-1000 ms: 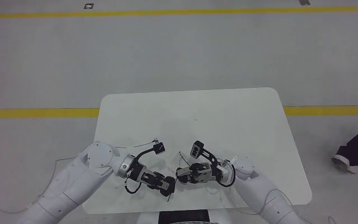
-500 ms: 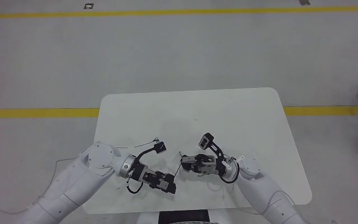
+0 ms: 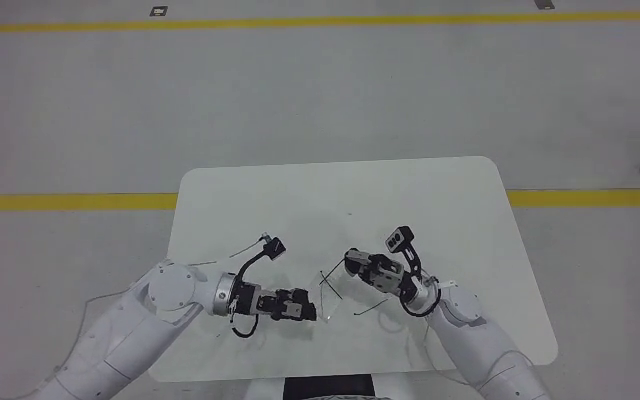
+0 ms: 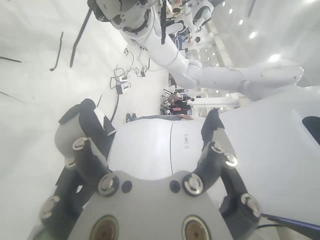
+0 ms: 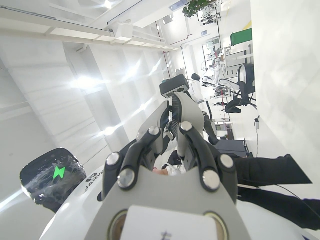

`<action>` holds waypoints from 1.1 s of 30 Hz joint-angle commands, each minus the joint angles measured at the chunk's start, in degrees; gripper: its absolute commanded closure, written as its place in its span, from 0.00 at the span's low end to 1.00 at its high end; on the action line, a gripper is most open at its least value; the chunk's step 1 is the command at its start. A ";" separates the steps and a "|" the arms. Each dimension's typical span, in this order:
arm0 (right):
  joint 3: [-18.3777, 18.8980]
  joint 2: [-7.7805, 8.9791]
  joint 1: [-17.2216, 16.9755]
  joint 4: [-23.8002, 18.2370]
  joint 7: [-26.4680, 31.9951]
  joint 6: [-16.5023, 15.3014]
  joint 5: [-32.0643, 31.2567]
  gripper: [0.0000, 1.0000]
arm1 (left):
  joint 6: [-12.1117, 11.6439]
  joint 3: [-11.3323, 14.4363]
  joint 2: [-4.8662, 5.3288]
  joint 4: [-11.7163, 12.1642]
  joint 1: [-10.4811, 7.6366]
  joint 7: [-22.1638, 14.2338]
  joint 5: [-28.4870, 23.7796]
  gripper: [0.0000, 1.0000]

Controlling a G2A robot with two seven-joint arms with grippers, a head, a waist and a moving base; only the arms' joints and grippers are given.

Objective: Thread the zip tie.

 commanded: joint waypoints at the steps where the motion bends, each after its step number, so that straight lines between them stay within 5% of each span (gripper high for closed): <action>1: -0.03 0.00 0.02 0.02 0.05 0.03 -0.01 1.00 | 0.00 0.03 0.00 0.03 -0.03 -0.07 -0.01 0.00; 7: -0.07 -0.01 0.01 -0.05 -0.17 0.10 -0.14 1.00 | 0.00 0.03 0.00 0.03 -0.03 -0.07 -0.01 0.00; 10: 0.10 -0.10 0.09 -1.51 -2.12 -1.15 -1.47 1.00 | 0.00 -0.20 -0.39 -0.12 0.77 4.24 -3.02 0.00; 14: 0.47 -0.19 -0.59 -2.76 -3.34 -2.51 -1.18 1.00 | 0.00 -2.40 -1.15 -1.24 4.28 12.19 -2.67 0.00; 17: 0.27 -0.37 -1.00 -2.97 -3.19 -2.40 0.71 1.00 | 0.00 -3.27 -1.95 -1.54 6.75 14.62 -0.29 0.00; 26: -0.18 -0.89 -1.80 -2.97 -4.67 -3.34 3.10 1.00 | 0.00 -5.22 -5.15 0.46 9.76 24.85 2.37 0.00; 33: -0.13 -0.90 -1.82 -2.87 -4.67 -3.37 3.15 1.00 | 0.00 -5.22 -5.15 0.46 9.76 24.85 2.37 0.00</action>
